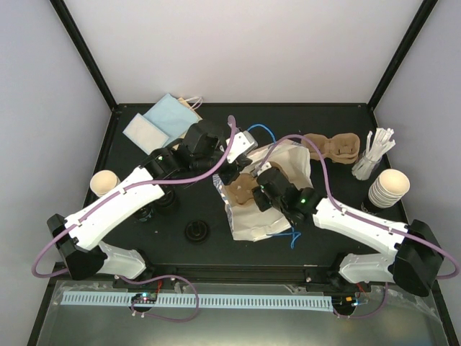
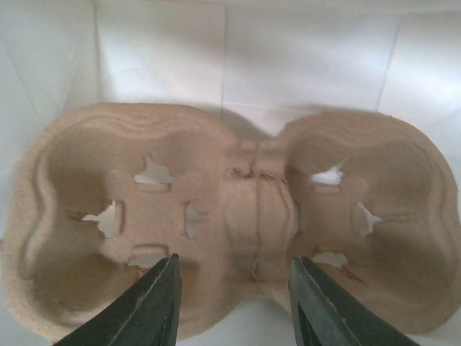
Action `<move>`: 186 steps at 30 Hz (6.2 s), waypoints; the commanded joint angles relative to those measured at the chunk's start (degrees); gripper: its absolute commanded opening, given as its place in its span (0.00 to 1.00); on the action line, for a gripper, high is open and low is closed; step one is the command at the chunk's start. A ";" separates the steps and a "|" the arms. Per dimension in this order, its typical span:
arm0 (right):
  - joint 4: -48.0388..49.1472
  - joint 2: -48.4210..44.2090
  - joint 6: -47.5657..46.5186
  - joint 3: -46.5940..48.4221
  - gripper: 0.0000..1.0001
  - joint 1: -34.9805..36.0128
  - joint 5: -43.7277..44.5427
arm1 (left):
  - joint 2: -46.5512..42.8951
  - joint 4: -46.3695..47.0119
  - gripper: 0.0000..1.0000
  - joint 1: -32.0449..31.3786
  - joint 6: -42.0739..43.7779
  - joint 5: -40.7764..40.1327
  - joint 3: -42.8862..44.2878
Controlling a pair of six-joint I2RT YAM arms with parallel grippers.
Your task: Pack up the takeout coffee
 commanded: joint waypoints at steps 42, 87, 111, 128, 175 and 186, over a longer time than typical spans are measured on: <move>-11.97 -5.02 -47.68 5.45 0.01 4.94 -25.04 | -9.29 -1.44 0.02 -0.62 8.93 1.89 -4.71; -10.28 3.27 -46.04 5.00 0.01 10.85 -5.40 | -11.17 0.35 0.01 -1.20 7.77 7.98 -8.95; -5.73 2.40 -49.21 -0.92 0.01 19.88 -8.30 | -12.34 -0.44 0.01 -1.88 15.52 5.54 -8.45; -3.14 4.86 -45.79 -0.25 0.01 22.19 1.10 | -13.67 -0.32 0.01 -3.74 15.70 5.47 -10.94; 3.04 8.41 -50.49 -1.45 0.01 17.58 3.10 | -13.88 -1.06 0.01 -6.73 14.03 5.92 -11.17; 2.32 3.46 -49.29 -2.05 0.01 17.85 1.53 | -13.40 -1.15 0.02 -6.82 14.29 5.22 -11.18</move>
